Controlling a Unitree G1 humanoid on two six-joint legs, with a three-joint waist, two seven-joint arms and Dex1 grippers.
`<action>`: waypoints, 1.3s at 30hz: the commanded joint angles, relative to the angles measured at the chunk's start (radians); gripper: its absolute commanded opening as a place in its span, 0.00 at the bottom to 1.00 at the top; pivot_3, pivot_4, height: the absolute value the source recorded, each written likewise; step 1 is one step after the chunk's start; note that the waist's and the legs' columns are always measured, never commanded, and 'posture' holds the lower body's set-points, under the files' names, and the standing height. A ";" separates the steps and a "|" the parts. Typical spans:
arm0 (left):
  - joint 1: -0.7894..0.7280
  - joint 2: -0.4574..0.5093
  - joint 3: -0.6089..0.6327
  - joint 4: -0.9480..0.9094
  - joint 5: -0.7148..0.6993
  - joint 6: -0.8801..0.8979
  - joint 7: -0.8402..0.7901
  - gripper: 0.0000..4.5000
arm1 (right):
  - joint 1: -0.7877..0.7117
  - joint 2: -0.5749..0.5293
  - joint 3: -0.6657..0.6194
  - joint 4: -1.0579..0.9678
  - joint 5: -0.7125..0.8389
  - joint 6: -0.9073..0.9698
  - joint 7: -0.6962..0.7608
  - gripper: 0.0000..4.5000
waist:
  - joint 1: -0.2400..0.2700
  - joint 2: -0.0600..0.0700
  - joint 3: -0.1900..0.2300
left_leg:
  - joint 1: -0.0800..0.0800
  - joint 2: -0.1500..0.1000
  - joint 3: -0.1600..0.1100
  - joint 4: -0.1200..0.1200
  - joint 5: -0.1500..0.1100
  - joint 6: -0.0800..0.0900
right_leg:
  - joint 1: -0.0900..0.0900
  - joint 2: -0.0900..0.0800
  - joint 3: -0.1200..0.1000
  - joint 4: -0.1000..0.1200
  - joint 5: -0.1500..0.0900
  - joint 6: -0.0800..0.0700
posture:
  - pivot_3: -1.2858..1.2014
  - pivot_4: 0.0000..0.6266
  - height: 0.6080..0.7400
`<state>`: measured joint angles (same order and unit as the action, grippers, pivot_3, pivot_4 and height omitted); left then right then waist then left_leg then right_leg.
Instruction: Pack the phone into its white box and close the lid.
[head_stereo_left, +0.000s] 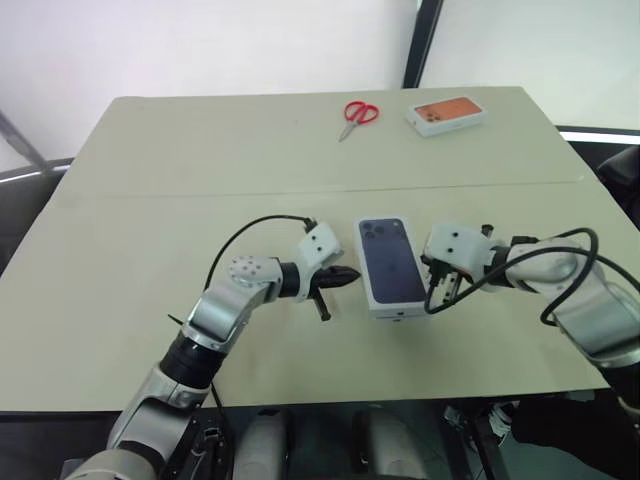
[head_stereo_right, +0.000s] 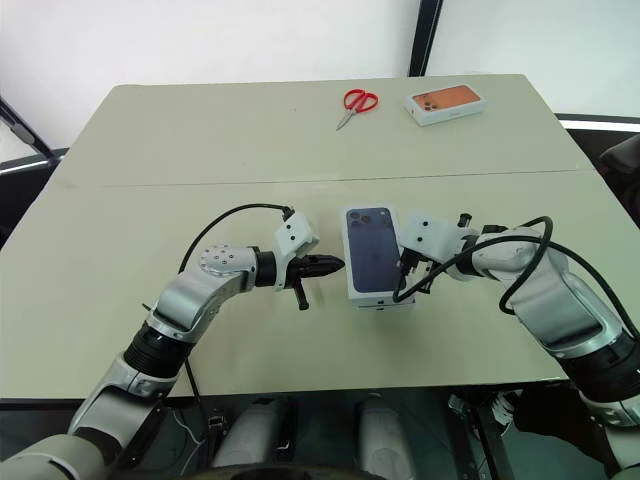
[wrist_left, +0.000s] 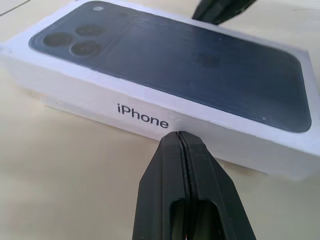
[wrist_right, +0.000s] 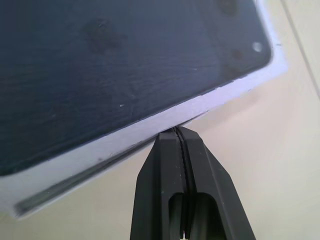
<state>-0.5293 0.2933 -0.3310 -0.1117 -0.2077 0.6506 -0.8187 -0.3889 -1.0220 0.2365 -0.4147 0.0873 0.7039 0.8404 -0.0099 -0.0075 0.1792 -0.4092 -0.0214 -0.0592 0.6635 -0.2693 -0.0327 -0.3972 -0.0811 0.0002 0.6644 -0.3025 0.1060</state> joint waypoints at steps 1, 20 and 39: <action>-0.014 -0.017 -0.010 -0.052 -0.026 -0.012 -0.013 0.00 | 0.011 -0.003 -0.032 -0.066 -0.002 -0.028 0.017 0.01 | 0.000 0.000 0.000 | 0.000 0.000 0.000 0.000 0.000 0.000 | 0.000 0.000 0.000 0.000 0.000 0.000 | 0.52 0.24 1.00; -0.020 -0.012 -0.046 -0.026 -0.002 -0.028 -0.019 0.00 | 0.026 0.033 -0.046 -0.028 -0.053 -0.026 0.010 0.01 | 0.000 0.000 0.000 | 0.000 0.000 0.000 0.000 0.000 0.000 | 0.000 0.000 0.000 0.000 0.000 0.000 | 0.52 0.24 1.00; -0.048 -0.058 -0.021 0.056 0.009 -0.044 0.043 0.00 | 0.022 0.088 -0.038 -0.009 -0.089 -0.005 -0.011 0.01 | 0.000 0.000 0.000 | 0.000 0.000 0.000 0.000 0.000 0.000 | 0.000 0.000 0.000 0.000 0.000 0.000 | 0.52 0.24 1.00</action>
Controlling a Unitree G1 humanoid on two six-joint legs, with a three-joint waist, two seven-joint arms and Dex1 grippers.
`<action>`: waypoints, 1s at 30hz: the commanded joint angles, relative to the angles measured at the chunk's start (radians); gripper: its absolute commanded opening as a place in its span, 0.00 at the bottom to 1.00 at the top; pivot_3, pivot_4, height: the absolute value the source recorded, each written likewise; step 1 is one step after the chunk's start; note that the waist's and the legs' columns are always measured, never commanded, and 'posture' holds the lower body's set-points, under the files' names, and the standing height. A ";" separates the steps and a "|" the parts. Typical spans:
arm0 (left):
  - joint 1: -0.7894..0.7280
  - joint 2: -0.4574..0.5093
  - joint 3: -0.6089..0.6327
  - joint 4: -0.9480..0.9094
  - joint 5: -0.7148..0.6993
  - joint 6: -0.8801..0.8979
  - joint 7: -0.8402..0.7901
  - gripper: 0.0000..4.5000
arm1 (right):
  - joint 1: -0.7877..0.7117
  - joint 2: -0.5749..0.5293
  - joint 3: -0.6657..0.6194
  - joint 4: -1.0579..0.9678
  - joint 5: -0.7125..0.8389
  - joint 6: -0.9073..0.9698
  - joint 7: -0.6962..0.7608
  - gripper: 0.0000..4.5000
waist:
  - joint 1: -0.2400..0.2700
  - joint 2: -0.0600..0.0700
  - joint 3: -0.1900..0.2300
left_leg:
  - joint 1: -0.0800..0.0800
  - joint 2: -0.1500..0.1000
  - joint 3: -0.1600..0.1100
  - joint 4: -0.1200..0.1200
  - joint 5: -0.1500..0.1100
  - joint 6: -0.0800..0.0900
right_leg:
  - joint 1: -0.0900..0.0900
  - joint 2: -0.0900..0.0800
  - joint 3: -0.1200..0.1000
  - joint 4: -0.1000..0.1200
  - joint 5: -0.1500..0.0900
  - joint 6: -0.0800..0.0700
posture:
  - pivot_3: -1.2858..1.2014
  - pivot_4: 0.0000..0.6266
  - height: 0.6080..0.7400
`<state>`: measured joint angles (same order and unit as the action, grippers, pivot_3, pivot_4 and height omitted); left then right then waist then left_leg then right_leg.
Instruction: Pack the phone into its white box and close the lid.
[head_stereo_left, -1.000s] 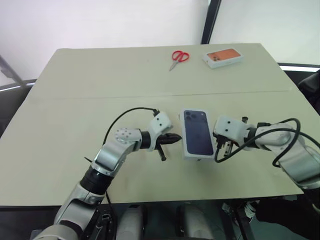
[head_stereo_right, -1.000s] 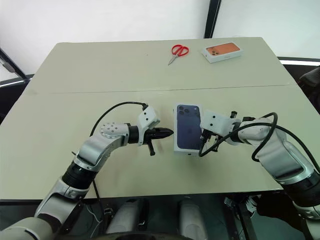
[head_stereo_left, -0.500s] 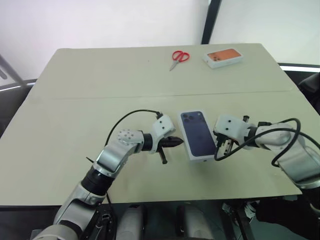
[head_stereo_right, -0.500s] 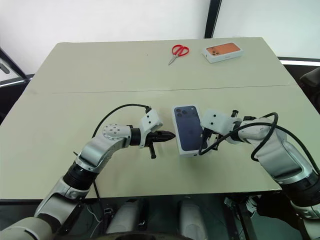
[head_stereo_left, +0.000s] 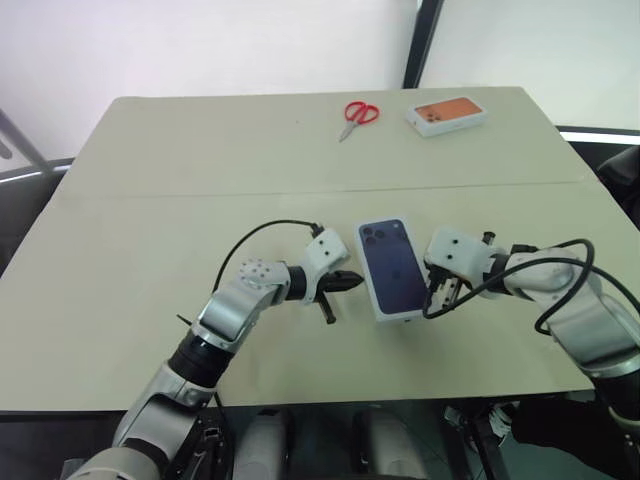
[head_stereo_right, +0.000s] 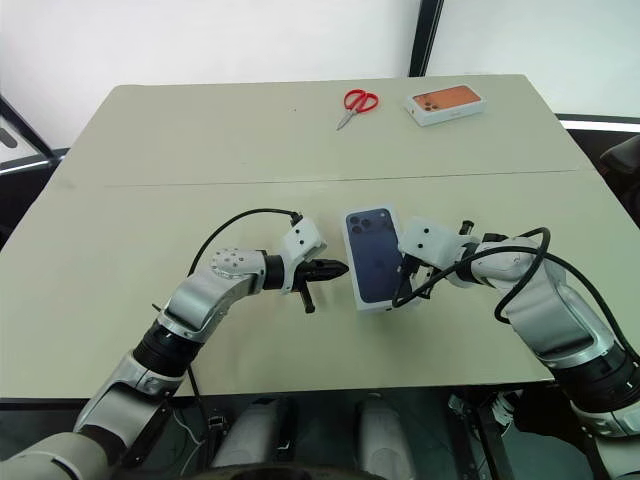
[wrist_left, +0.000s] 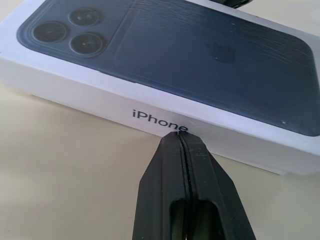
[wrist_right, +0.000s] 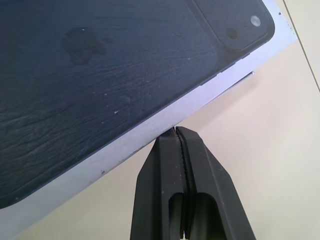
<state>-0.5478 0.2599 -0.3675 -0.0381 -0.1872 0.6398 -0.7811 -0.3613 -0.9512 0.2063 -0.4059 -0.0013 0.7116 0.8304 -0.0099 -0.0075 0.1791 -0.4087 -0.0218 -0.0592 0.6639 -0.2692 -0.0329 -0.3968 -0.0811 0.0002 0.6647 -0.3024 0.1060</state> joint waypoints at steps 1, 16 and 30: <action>-0.031 -0.027 0.018 -0.017 -0.012 -0.033 0.006 0.00 | -0.006 0.020 -0.008 -0.016 -0.001 -0.010 -0.003 0.01 | 0.000 0.000 0.000 | 0.000 0.000 0.000 0.000 0.000 0.000 | 0.000 0.000 0.000 0.000 0.000 0.000 | 0.52 0.24 1.00; -0.027 -0.045 0.029 -0.022 -0.012 -0.033 0.013 0.00 | 0.001 0.049 -0.014 0.015 -0.019 -0.005 -0.028 0.01 | 0.000 0.000 0.000 | 0.000 0.000 0.000 0.000 0.000 0.000 | 0.000 0.000 0.000 0.000 0.000 0.000 | 0.52 0.24 1.00; 0.009 -0.001 0.001 -0.054 -0.007 -0.033 -0.013 0.00 | 0.048 0.025 -0.019 -0.022 -0.022 -0.023 0.011 0.01 | -0.001 0.000 0.000 | 0.000 0.000 0.000 0.000 0.000 0.000 | 0.000 0.000 0.000 0.000 0.000 0.000 | 0.52 0.24 1.00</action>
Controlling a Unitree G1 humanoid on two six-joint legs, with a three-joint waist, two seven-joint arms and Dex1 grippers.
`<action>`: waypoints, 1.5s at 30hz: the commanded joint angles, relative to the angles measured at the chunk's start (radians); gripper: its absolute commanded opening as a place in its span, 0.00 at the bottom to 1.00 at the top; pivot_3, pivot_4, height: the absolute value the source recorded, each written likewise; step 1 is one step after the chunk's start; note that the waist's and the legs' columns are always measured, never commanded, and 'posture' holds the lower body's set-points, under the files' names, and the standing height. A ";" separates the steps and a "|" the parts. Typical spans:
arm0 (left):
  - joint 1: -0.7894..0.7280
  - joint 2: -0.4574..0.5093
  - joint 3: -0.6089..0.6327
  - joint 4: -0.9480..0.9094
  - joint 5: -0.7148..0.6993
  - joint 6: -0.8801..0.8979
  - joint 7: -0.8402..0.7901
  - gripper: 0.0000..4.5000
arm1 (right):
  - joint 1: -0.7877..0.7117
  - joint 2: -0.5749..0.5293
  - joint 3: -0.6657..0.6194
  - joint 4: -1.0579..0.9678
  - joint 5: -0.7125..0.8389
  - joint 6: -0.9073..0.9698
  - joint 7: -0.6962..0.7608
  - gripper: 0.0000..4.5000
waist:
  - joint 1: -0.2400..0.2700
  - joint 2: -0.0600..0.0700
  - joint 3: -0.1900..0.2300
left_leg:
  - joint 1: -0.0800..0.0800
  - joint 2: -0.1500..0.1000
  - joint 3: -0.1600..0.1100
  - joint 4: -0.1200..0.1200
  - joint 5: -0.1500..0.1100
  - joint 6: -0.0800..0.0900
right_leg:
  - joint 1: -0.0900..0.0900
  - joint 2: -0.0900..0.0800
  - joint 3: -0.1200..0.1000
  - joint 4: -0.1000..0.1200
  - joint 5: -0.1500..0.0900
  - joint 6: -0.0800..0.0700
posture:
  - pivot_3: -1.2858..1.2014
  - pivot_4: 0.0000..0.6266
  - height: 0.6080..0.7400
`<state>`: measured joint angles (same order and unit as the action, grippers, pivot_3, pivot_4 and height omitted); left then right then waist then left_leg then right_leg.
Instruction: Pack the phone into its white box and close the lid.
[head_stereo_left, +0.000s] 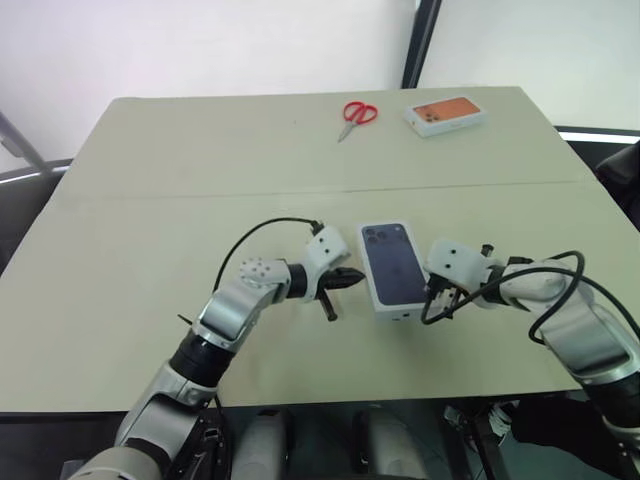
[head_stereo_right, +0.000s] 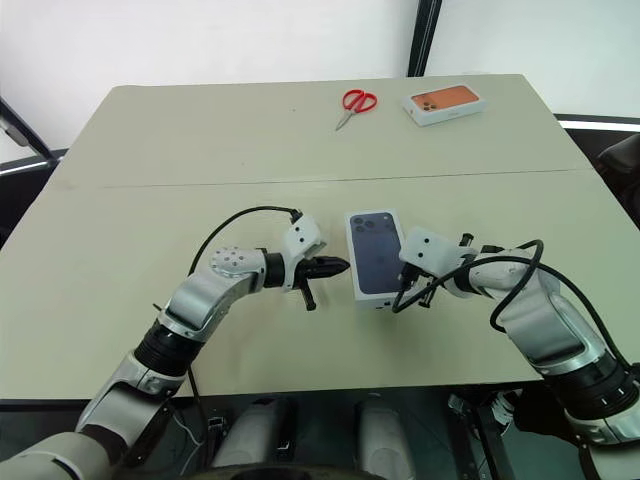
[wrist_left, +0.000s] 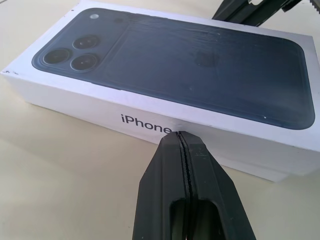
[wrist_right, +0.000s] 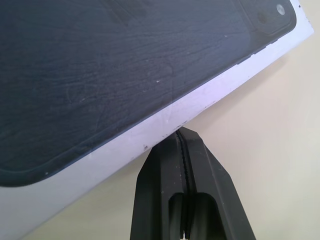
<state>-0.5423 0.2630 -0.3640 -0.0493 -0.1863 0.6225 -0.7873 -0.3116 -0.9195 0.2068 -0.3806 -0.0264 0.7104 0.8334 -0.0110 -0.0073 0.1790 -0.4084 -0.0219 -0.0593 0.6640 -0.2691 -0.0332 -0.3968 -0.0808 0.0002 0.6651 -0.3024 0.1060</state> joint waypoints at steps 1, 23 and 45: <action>0.002 0.000 0.003 -0.044 -0.010 -0.015 -0.006 0.00 | -0.001 -0.019 -0.031 -0.043 -0.003 -0.029 0.006 0.01 | 0.000 0.000 0.000 | 0.000 0.000 0.000 0.000 0.000 0.000 | 0.000 0.000 0.000 0.000 0.000 0.000 | 0.52 0.24 1.00; -0.225 -0.141 0.024 0.290 0.057 -0.034 0.105 0.00 | 0.184 -0.094 -0.202 -0.239 0.235 0.057 0.094 0.01 | 0.013 0.000 0.000 | 0.001 -0.002 0.000 0.001 0.000 0.000 | 0.002 0.000 0.000 0.000 0.000 0.000 | 0.52 0.24 1.00; -0.017 0.093 0.386 0.002 -0.062 -0.122 0.101 0.00 | -0.093 0.199 -0.319 0.059 0.241 -0.062 -0.181 0.01 | -0.002 -0.003 -0.003 | 0.001 0.001 0.000 -0.002 0.005 -0.009 | 0.000 0.001 0.000 0.001 0.000 0.000 | 0.52 0.24 1.00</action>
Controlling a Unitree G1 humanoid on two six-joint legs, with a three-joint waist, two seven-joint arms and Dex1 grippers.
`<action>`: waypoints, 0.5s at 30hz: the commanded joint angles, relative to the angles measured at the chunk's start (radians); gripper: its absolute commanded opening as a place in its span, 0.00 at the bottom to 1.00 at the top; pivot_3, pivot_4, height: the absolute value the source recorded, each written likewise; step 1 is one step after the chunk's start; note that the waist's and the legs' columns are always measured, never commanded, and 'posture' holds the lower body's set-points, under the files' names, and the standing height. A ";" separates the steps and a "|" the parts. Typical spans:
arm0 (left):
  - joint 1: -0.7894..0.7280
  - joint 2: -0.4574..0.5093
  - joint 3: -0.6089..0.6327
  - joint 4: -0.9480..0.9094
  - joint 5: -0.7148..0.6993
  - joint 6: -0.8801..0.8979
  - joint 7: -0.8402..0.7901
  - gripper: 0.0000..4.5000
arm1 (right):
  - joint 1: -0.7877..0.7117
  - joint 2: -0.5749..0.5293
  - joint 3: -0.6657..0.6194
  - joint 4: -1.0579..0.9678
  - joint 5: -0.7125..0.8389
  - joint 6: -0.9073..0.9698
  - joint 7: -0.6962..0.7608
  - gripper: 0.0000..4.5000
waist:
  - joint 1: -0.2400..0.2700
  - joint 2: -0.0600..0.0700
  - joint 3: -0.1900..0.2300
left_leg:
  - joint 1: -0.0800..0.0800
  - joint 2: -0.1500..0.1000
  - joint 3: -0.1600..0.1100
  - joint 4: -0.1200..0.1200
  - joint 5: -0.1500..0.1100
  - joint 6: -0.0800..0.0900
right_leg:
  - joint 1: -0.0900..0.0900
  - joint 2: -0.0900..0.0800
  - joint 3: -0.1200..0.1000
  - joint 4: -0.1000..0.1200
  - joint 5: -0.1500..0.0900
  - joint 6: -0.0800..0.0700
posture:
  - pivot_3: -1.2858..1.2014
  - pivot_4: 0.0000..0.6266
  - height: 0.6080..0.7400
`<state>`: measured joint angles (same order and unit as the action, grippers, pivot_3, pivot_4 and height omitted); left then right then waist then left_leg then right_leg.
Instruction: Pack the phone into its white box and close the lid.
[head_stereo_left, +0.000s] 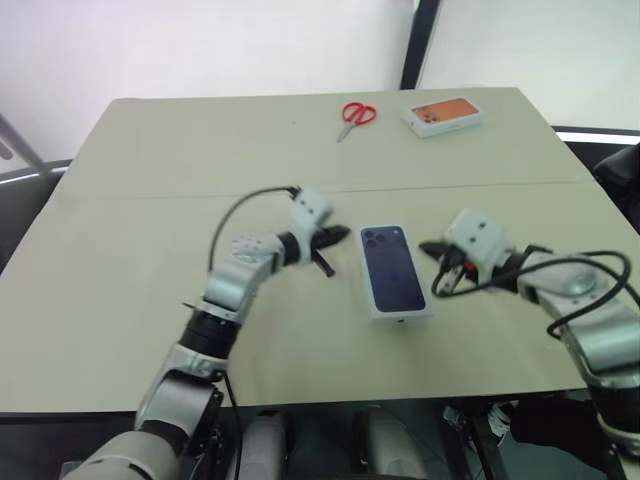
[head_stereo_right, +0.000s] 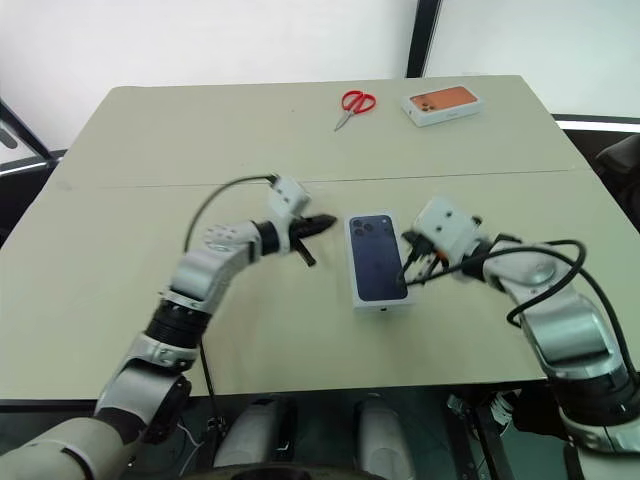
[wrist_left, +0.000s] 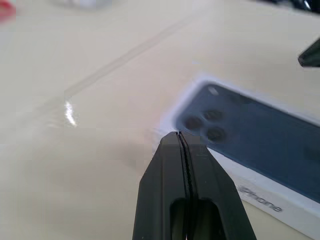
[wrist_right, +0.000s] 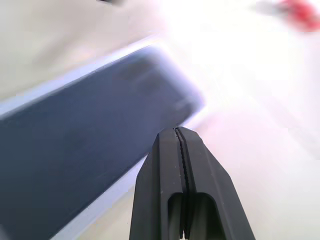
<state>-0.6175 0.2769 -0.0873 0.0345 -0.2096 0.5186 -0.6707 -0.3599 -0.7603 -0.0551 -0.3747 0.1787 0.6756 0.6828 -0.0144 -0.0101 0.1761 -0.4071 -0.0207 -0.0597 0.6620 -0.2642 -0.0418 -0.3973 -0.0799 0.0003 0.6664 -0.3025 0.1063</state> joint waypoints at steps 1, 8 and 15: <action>0.103 0.129 0.160 -0.104 -0.051 -0.016 -0.026 0.00 | -0.062 0.057 -0.072 0.093 0.052 -0.040 -0.027 0.01 | -0.002 0.000 0.000 | 0.000 0.000 0.000 0.000 0.000 0.000 | 0.000 0.000 0.000 0.000 0.000 0.000 | 0.52 0.24 1.00; 0.327 0.332 0.383 -0.134 -0.132 -0.025 -0.070 0.00 | -0.123 0.102 -0.058 0.256 0.088 -0.108 0.026 0.01 | 0.012 0.001 0.000 | 0.000 -0.001 0.000 0.000 -0.003 0.006 | 0.001 -0.002 0.000 -0.001 0.000 0.000 | 0.52 0.24 1.00; 0.407 0.364 0.445 -0.170 -0.160 -0.004 -0.029 0.00 | -0.118 0.095 -0.059 0.356 0.097 -0.170 0.077 0.01 | 0.021 0.001 0.000 | 0.000 -0.001 0.000 0.001 -0.004 0.006 | 0.001 -0.003 0.000 -0.002 0.000 0.000 | 0.52 0.24 1.00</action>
<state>-0.2130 0.6261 0.3325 -0.1027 -0.3543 0.5180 -0.7083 -0.4715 -0.6551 -0.0937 -0.0093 0.2581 0.5315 0.7452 0.0061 -0.0093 0.1764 -0.4073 -0.0219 -0.0591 0.6626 -0.2678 -0.0356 -0.3959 -0.0825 0.0004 0.6648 -0.3025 0.1062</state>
